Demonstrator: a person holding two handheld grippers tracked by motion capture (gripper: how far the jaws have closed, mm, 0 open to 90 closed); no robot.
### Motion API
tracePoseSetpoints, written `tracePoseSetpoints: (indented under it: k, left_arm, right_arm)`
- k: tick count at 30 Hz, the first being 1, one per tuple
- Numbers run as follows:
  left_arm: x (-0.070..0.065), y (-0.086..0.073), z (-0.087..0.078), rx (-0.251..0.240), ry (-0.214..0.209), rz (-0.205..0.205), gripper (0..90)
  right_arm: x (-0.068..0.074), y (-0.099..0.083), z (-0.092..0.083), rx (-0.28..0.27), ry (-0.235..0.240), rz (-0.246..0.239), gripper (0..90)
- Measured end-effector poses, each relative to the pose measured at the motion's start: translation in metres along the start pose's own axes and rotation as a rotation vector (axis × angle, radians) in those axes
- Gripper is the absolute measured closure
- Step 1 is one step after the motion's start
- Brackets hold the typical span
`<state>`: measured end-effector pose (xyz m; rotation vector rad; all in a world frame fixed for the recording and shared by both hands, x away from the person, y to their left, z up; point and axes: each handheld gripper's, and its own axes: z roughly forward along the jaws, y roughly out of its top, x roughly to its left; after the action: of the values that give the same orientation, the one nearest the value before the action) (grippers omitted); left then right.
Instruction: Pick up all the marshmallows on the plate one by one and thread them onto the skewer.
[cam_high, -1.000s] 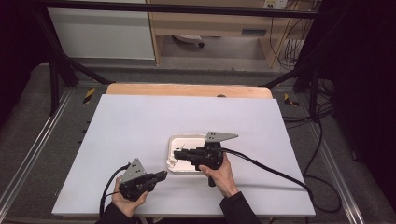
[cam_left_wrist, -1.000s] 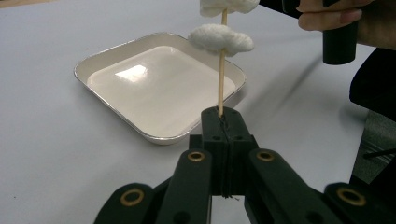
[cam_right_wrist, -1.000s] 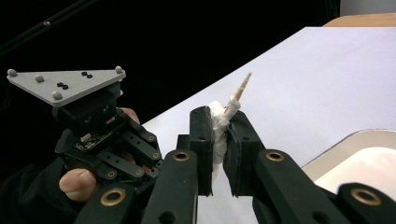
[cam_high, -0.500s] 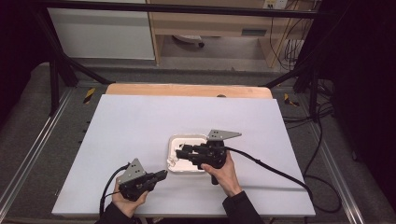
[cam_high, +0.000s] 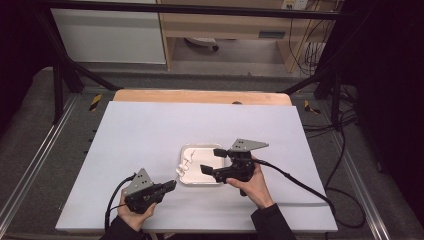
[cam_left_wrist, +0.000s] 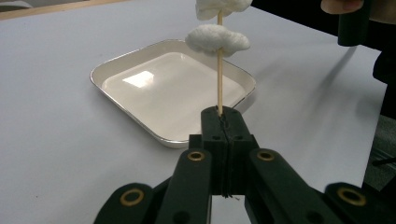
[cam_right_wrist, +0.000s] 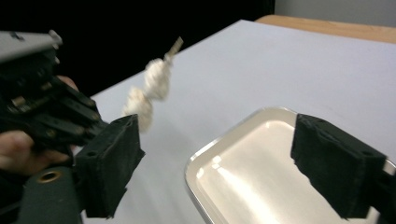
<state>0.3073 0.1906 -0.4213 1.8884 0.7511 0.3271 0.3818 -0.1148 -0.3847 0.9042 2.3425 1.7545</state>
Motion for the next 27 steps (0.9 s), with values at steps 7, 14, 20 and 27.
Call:
tracePoseSetpoints:
  k: [7, 14, 20, 27]
  left_arm:
    - [0.001, 0.001, -0.001, 0.004, 0.015, 0.005, 89.0]
    - [0.004, 0.003, -0.002, 0.017, 0.019, 0.002, 88.9]
    - [0.007, 0.006, 0.001, 0.036, 0.014, -0.010, 88.9]
    - [0.011, 0.013, 0.003, 0.072, 0.027, -0.013, 88.8]
  right_arm:
    - [-0.014, -0.018, -0.013, 0.094, -0.084, -0.017, 6.5]
    - [-0.030, -0.039, -0.029, 0.185, -0.178, -0.031, 2.4]
    - [-0.043, -0.056, -0.046, 0.224, -0.224, -0.043, 0.9]
    - [-0.054, -0.068, -0.064, 0.236, -0.233, -0.046, 0.8]
